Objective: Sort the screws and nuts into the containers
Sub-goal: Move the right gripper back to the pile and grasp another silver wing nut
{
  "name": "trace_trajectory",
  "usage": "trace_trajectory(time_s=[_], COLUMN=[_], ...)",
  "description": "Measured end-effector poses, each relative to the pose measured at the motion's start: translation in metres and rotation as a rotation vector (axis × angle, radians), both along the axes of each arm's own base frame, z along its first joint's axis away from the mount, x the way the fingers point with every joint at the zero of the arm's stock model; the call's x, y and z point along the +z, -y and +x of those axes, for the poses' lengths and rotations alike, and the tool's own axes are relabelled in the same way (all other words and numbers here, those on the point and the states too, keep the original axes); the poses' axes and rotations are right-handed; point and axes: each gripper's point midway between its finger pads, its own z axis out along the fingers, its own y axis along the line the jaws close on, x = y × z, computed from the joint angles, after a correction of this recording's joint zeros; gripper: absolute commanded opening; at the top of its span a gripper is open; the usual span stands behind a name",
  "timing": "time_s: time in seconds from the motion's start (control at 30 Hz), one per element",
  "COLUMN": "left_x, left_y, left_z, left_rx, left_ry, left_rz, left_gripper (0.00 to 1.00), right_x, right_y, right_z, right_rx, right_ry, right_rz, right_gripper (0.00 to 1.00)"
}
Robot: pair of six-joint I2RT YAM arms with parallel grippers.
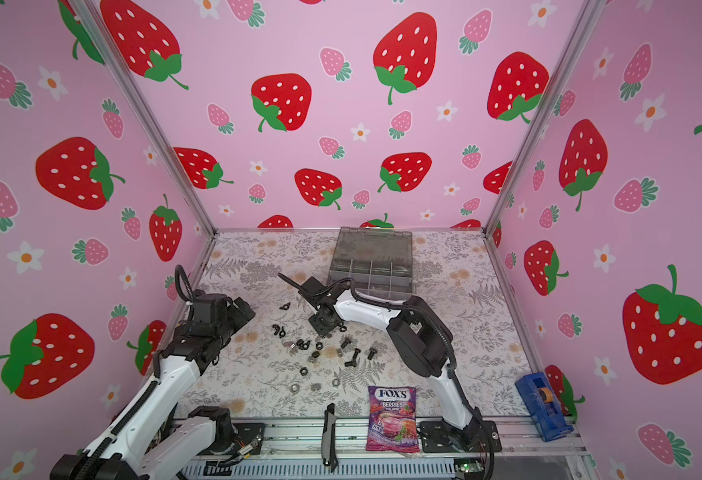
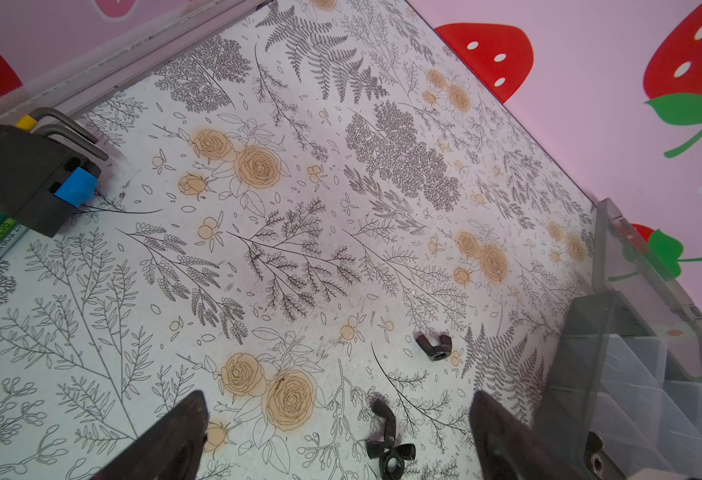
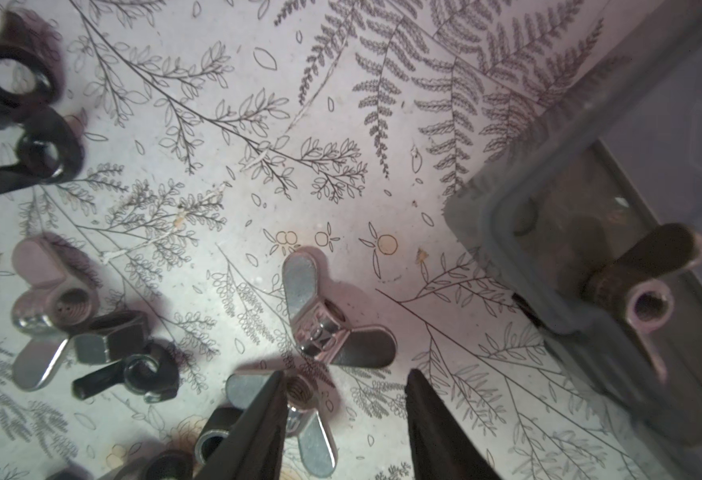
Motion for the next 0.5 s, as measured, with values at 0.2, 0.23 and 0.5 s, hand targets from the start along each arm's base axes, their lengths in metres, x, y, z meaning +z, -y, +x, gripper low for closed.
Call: trace_trajectory(time_s=[0.2, 0.23, 0.5], left_x=[0.000, 0.000, 0.000], left_y=[0.000, 0.000, 0.000], left_z=[0.000, 0.000, 0.000], left_rx=[0.000, 0.000, 0.001], left_ry=[0.000, 0.000, 0.000], left_rz=[0.000, 0.000, 0.000], left_gripper=[0.99, 0.99, 0.99], right_x=[-0.016, -0.018, -0.018], right_y=[0.000, 0.000, -0.005], right_z=[0.003, 0.003, 0.013], right_rx=[-0.005, -0.005, -0.016], right_ry=[-0.010, -0.013, 0.000], right_rz=[-0.019, -0.021, -0.001], right_gripper=[0.49, 0.49, 0.48])
